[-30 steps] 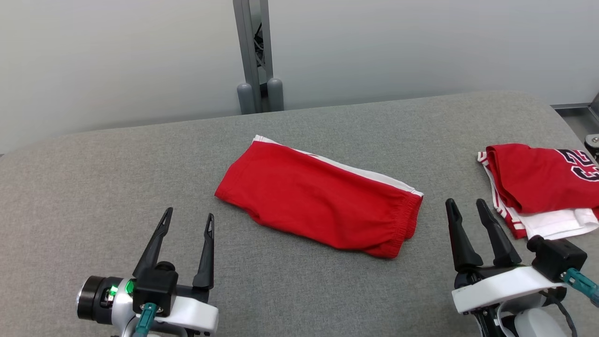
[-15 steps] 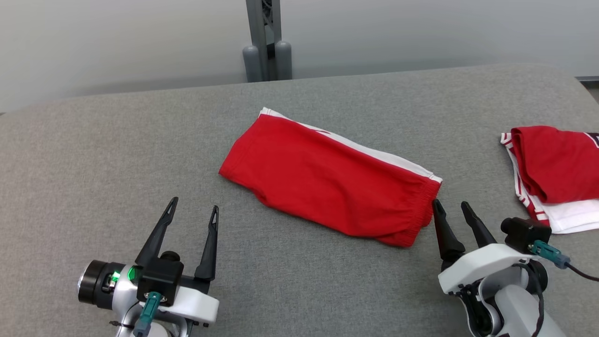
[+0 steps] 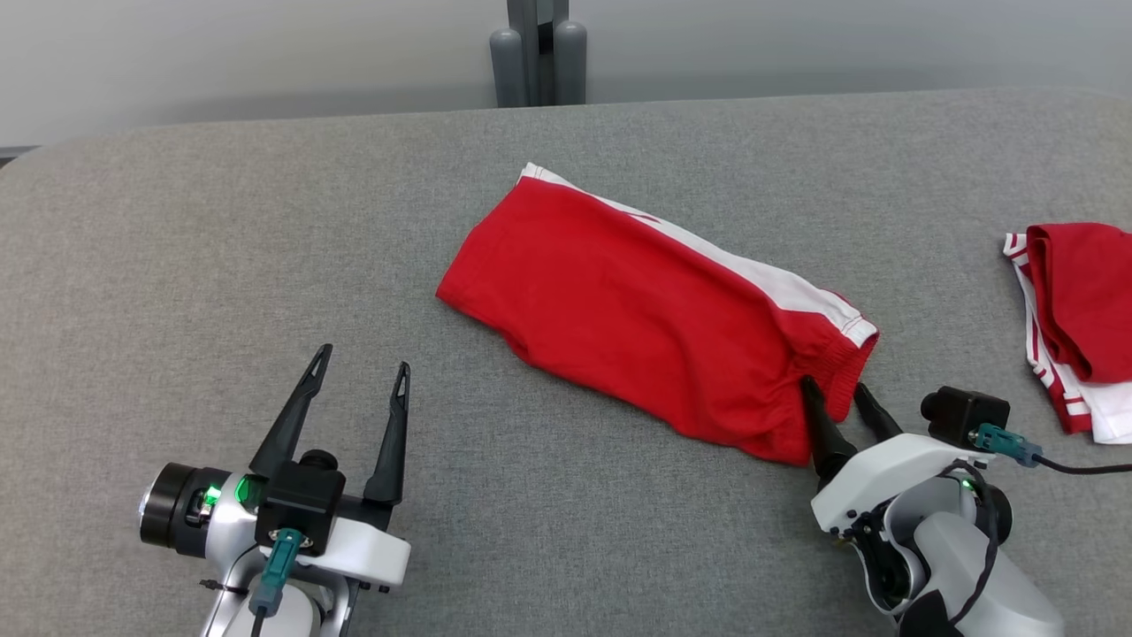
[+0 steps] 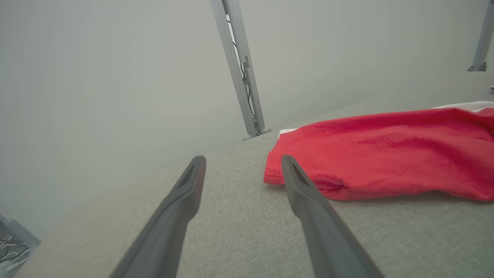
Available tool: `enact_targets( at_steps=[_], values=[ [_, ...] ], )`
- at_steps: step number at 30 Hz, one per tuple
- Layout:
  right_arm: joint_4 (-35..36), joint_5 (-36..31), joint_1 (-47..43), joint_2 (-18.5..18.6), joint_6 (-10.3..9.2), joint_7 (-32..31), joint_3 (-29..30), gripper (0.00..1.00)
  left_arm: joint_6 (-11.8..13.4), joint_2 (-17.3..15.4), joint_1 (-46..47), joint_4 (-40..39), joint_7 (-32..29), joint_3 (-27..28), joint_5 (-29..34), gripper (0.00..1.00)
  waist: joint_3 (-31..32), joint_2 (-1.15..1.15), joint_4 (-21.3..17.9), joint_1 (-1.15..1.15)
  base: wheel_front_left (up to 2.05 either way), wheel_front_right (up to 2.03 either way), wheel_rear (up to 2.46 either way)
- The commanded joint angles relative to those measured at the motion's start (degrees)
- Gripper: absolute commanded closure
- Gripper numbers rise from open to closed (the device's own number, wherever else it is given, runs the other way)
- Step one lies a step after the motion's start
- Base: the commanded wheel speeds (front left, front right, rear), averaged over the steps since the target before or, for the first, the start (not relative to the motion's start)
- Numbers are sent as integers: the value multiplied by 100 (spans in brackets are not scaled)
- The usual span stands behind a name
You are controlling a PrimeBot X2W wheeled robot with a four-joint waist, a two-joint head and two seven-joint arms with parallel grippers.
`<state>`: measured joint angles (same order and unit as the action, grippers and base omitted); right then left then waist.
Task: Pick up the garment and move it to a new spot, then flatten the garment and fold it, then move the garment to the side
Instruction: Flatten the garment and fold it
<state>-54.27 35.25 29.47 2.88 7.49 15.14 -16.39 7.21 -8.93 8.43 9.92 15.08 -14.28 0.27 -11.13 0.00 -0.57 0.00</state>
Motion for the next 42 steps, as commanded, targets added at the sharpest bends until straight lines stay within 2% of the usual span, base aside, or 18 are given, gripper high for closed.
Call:
enact_targets(
  at_steps=[1, 7, 15, 21, 22, 23, 24, 30, 38, 39, 42],
  values=[
    [-49, 80, 65, 17, -1, -1, -37, 0, 36, -31, 65, -4, 1, -11, 13, 0, -21, 0, 4, 0, 0, 0, 0],
    [-250, 935, 153, -7, -1, -274, -431, 0, 38, -34, 153, 16, 1, -81, -3, 0, -111, 0, 42, 0, 0, 0, 0],
    [162, 2421, 159, -85, 6, -921, -1028, 0, 63, -61, 220, 30, 1, -159, 3, 0, -172, 0, 111, 0, 0, 0, 0],
    [271, 3066, 176, -82, 6, -995, -1238, 0, 100, -70, 235, 32, 1, -177, -33, 0, -181, 0, 148, 0, 0, 0, 0],
    [270, 3124, 190, -57, 6, -972, -1270, 52, 102, -69, 240, 32, 1, -182, -35, 0, -180, 0, 156, 0, 0, 0, 0],
    [266, 3163, 201, -22, 6, -929, -1310, 82, 107, -66, 246, 33, 1, -188, -36, 0, -179, 0, 164, 0, 0, 0, 0],
    [264, 3188, 210, 21, 6, -886, -1350, 100, 112, -62, 251, 36, 1, -192, -42, 0, -175, 0, 171, 0, 0, 0, 0],
    [276, 3186, 313, 366, 4, -738, -1699, 100, 110, -32, 220, 52, 1, -223, -71, 0, -131, 0, 206, 0, 0, 0, 0],
    [229, 2959, 603, 1109, -1, -702, -2360, 100, 96, 51, 123, 92, 1, -299, -95, 0, -41, 0, 303, 0, 0, 0, 0],
    [229, 2959, 603, 1109, -1, -702, -2360, 100, 96, 51, 123, 92, 1, -299, -95, 0, -41, 0, 303, 0, 0, 0, 0],
    [176, 2886, 786, 1461, -1, -750, -2573, 100, 72, 90, 133, 93, 1, -338, -80, 0, -47, 0, 381, 0, 0, 0, 0]
  ],
)
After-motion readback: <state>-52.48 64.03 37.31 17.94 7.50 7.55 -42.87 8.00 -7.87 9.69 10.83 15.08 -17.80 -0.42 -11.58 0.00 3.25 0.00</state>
